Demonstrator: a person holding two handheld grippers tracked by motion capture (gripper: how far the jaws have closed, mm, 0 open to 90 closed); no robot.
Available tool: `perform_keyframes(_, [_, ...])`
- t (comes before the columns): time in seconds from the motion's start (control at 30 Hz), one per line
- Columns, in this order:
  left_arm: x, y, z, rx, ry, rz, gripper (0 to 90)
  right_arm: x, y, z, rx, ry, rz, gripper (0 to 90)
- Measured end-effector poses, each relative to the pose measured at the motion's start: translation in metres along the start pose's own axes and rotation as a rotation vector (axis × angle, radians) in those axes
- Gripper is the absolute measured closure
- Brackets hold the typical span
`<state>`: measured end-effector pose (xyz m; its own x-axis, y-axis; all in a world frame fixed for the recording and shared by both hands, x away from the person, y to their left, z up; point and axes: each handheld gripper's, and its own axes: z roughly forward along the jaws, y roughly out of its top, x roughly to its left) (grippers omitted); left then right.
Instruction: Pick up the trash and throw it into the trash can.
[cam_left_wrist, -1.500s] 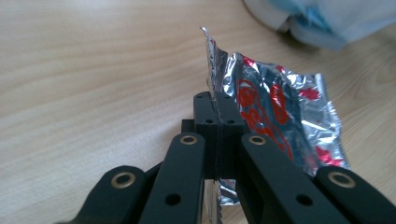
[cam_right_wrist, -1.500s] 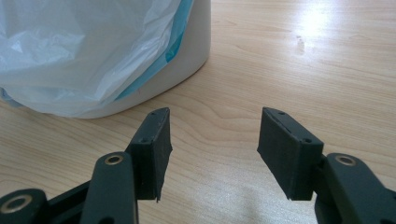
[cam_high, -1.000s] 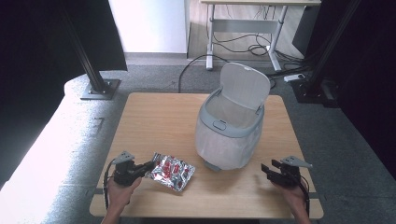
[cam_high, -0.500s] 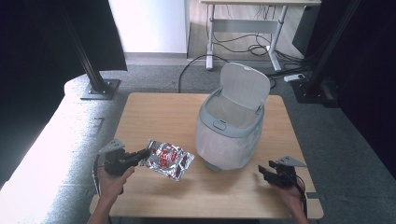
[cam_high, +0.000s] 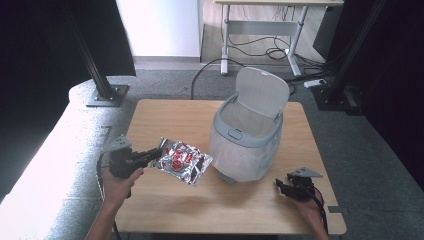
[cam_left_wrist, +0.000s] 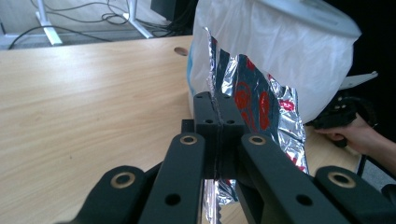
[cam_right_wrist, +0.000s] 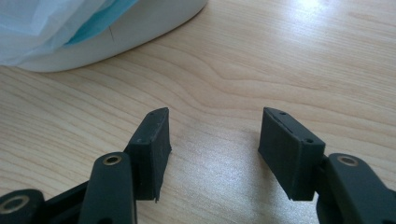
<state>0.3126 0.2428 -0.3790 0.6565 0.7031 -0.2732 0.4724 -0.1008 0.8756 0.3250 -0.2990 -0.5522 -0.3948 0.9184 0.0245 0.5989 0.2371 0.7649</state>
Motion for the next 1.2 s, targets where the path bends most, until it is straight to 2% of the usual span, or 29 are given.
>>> perform_keyframes(0.13, [-0.003,0.007,-0.003,-0.008,0.003,0.011,90.0,0.0,0.001,0.001,0.003,-0.016,-0.005,41.8])
perform_keyframes(0.27, [-0.006,0.021,-0.007,-0.03,-0.009,0.013,90.0,0.0,0.002,0.002,0.005,-0.023,-0.003,41.1])
perform_keyframes(0.43, [-0.011,0.033,-0.007,-0.024,-0.016,0.034,90.0,0.0,0.002,0.002,0.005,-0.027,0.0,39.7])
perform_keyframes(0.53, [-0.011,0.039,-0.007,-0.025,-0.024,0.032,90.0,0.0,0.002,0.002,0.005,-0.029,0.001,39.6])
perform_keyframes(1.2, [-0.021,0.065,0.006,-0.026,-0.057,0.048,90.0,0.0,0.002,0.002,0.009,-0.034,0.004,38.0])
